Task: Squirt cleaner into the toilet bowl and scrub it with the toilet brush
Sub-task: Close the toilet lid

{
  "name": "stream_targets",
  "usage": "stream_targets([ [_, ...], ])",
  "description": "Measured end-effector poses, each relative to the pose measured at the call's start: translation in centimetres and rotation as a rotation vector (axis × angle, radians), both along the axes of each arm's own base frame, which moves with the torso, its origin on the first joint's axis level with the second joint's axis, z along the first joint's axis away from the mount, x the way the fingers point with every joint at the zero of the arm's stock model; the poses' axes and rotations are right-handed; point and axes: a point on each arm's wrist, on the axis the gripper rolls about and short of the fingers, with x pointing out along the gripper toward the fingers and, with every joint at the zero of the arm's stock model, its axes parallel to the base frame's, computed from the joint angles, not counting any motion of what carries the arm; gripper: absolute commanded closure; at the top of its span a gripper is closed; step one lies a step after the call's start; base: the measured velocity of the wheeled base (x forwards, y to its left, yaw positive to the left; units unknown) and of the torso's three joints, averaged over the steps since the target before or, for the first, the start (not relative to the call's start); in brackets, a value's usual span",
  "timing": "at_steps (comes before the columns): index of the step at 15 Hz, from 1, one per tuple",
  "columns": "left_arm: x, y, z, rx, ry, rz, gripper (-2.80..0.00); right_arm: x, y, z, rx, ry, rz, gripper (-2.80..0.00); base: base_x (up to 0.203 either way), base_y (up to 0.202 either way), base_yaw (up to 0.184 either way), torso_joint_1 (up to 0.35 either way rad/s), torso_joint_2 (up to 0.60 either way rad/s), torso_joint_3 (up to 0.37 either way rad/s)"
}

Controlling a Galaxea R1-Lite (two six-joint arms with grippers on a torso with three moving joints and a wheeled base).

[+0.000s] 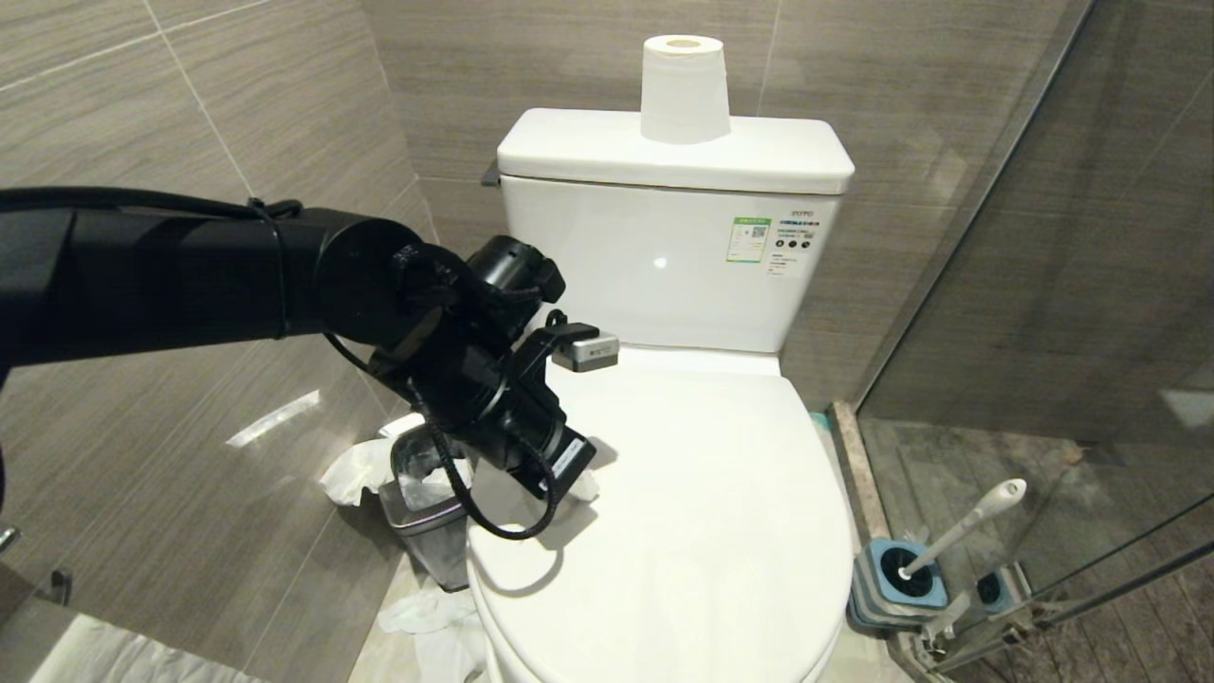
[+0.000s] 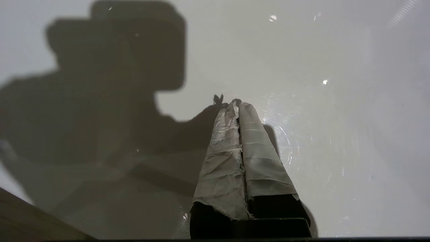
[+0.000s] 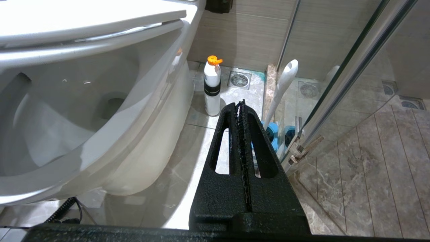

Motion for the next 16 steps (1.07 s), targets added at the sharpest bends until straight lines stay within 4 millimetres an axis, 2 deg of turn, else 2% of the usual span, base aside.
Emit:
stream_targets([
  [16, 2.4, -2.1, -6.4, 0.128, 0.131, 0.063, 0.0, 0.0, 0.0, 0.0, 0.0, 0.0, 0.0, 0.0, 0.0, 0.0, 0.0, 0.0, 0.0, 0.0],
])
